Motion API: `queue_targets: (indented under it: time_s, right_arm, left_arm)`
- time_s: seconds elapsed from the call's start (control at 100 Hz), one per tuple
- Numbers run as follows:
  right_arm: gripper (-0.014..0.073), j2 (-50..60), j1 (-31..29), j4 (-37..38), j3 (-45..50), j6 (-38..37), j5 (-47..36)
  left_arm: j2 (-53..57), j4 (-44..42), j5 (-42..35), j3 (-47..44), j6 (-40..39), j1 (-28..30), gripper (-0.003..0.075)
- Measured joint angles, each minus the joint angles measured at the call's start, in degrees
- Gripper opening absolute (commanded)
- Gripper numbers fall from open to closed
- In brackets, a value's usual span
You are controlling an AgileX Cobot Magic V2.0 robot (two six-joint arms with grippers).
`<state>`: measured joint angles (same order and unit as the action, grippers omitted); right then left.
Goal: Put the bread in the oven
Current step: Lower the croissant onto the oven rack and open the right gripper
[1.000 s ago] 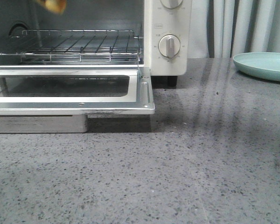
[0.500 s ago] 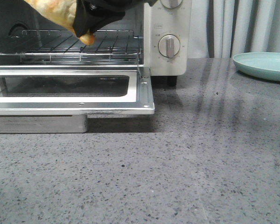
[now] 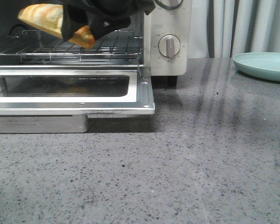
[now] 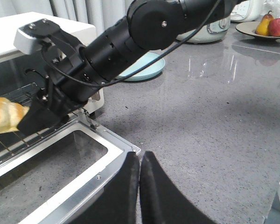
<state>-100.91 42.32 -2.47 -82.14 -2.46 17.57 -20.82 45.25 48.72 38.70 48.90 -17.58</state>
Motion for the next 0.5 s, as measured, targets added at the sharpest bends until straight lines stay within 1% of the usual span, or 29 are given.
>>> queue_targets:
  time_s: [0.17, 0.4, 0.45, 0.5]
  right_arm:
    - [0.0498, 0.0, 0.0, 0.0, 0.0, -0.48, -0.8]
    - [0.0493, 0.38, 0.0, -0.11, 0.0, -0.56, -0.32]
    - [0.0478, 0.85, 0.0, -0.11, 0.0, -0.56, 0.52]
    - [0.044, 1.72, 0.0, -0.39, 0.0, -0.7, 1.78]
  left_arm:
    - [0.0, 0.0, 0.11, 0.0, 0.0, 0.0, -0.0022]
    - [0.0, -3.1, -0.95, 0.0, -1.12, 0.0, -0.0022]
    - [0.0, -3.54, -1.83, 0.0, -1.54, 0.0, -0.0022]
    - [0.0, -3.64, -2.81, 0.0, -1.62, 0.0, -0.0022]
